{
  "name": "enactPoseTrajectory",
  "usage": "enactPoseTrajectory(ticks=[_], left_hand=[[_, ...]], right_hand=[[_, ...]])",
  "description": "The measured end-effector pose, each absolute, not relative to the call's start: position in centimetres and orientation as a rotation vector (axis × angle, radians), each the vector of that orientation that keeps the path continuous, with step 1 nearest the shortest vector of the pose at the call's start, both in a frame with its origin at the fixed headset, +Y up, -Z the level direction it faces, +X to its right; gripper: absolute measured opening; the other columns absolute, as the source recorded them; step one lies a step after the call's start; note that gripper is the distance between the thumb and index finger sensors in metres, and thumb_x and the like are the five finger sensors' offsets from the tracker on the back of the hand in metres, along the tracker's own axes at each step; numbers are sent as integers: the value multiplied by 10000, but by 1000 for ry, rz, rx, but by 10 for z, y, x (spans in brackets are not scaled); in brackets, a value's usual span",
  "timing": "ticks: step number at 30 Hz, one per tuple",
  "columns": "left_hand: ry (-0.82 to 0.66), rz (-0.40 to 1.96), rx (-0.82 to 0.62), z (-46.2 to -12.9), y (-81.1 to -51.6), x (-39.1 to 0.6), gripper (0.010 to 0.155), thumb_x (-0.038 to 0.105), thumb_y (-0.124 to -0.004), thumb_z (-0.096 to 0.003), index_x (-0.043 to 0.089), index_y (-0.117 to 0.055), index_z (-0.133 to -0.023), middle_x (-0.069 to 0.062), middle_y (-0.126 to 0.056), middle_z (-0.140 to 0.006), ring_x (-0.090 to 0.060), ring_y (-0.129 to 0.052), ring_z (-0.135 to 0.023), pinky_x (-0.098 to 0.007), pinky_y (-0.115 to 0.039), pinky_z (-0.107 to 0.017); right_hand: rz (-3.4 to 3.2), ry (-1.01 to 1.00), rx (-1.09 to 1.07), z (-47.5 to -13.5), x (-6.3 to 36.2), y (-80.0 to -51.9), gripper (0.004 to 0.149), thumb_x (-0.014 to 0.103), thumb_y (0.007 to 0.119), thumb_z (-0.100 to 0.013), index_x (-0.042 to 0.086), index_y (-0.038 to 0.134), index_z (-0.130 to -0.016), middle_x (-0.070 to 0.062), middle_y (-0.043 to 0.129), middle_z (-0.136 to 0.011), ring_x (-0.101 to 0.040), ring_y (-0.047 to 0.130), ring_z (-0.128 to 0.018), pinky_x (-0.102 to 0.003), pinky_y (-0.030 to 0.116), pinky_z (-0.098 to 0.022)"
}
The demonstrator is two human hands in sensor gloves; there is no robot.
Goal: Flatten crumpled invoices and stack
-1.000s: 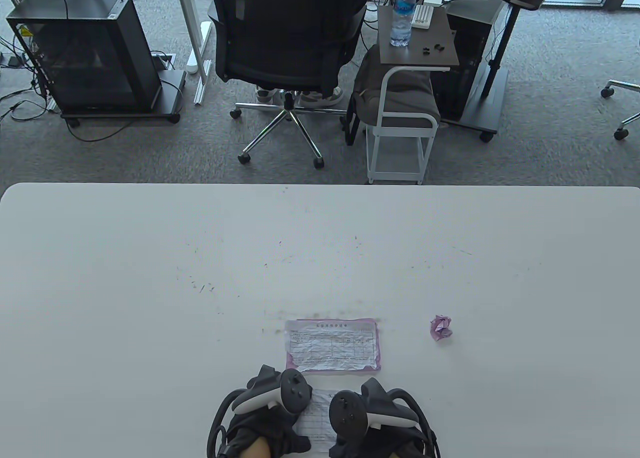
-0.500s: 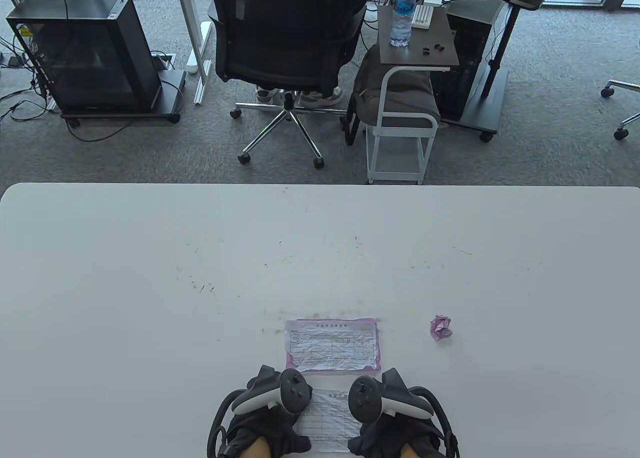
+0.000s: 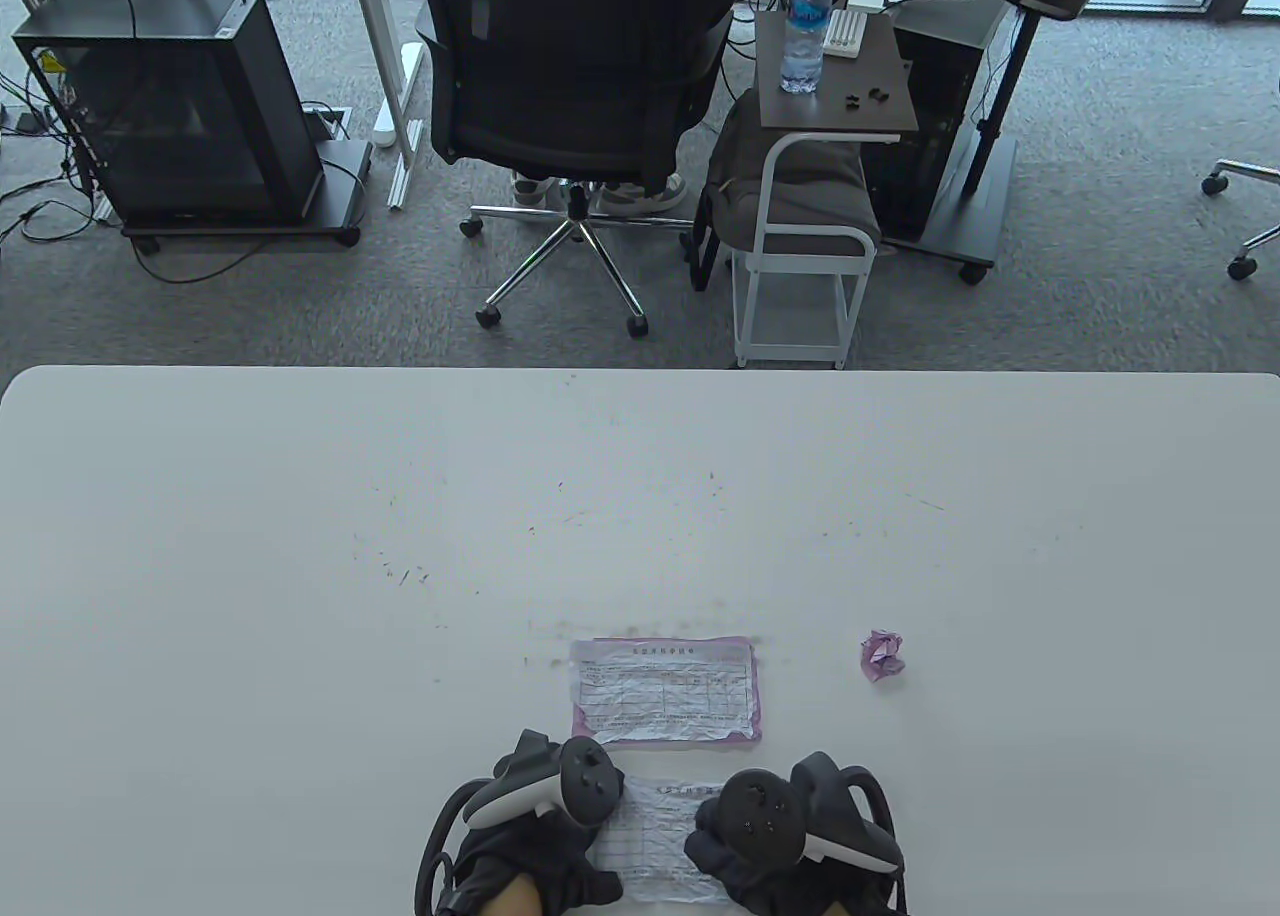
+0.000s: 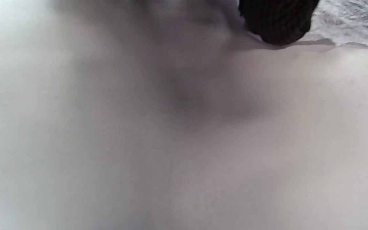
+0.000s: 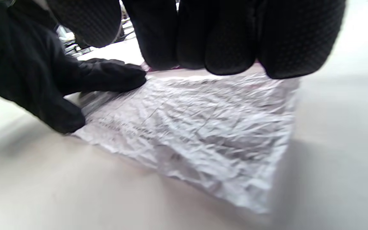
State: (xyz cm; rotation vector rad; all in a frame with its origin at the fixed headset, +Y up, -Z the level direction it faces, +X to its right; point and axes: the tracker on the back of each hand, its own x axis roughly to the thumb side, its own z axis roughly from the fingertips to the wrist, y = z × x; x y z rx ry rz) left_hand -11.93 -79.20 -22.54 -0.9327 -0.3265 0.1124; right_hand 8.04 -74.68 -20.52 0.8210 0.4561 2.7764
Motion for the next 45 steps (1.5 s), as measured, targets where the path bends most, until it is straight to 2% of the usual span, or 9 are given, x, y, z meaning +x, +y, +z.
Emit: enactPoseTrajectory(ticks=[5,8,20,22,23,27,34,40,45], left_hand=[[-329,114,-932,-226,-792,-120,871,487,-730,-549,311,-33,-1039,-234,195,-951,-659,130,-823,-723,-188,-602],[-332,113,-935,-226,-792,-120,874,479,-735,-549,306,-33,-1040,-238,194,-950,-663,128,-822,-725,-190,-602],[-331,112,-933,-226,-792,-118,882,468,-747,-542,303,-41,-1043,-243,186,-954,-669,119,-827,-730,-197,-605],[-332,114,-931,-226,-792,-118,883,466,-749,-542,303,-42,-1045,-244,186,-955,-670,119,-826,-731,-196,-604],[-333,116,-929,-226,-792,-118,882,463,-752,-540,302,-47,-1046,-245,184,-956,-669,118,-827,-731,-197,-605],[-335,120,-929,-226,-792,-118,885,454,-758,-540,300,-51,-1049,-247,181,-958,-672,116,-827,-733,-198,-605],[-342,123,-925,-227,-792,-119,883,440,-768,-540,293,-65,-1054,-257,171,-961,-681,106,-826,-739,-206,-602],[-345,129,-921,-227,-793,-120,884,436,-772,-540,288,-70,-1057,-260,168,-961,-683,104,-823,-740,-206,-600],[-345,134,-919,-227,-793,-120,884,435,-773,-540,289,-71,-1058,-260,169,-962,-683,106,-823,-740,-203,-599]], right_hand=[[2855,549,1034,-198,52,-763,558,454,679,-569,149,537,-1015,-194,487,-1080,-401,703,-847,-540,810,-474],[2941,778,889,-199,52,-774,575,444,661,-580,182,455,-1048,-181,370,-1115,-349,557,-899,-510,754,-501],[3066,769,323,-213,87,-776,656,473,676,-579,116,390,-1048,-259,389,-1052,-302,652,-789,-452,822,-431],[3058,729,318,-213,92,-773,642,476,679,-575,104,440,-1041,-275,390,-1049,-339,649,-807,-445,831,-435],[3065,628,237,-213,98,-769,637,480,692,-572,91,490,-1035,-312,337,-1059,-446,611,-846,-438,843,-423],[2950,518,128,-218,118,-765,722,426,755,-553,59,375,-1045,-376,297,-1049,-510,571,-866,-473,834,-443],[2943,572,190,-222,116,-776,808,371,823,-504,16,329,-1036,-292,547,-964,-370,709,-716,-355,854,-365],[2887,548,160,-221,113,-777,739,313,843,-494,-12,430,-1013,-154,754,-783,-249,844,-551,-324,882,-288],[2876,503,204,-220,113,-775,615,297,872,-486,74,583,-980,-57,826,-672,-203,874,-477,-321,887,-252]])
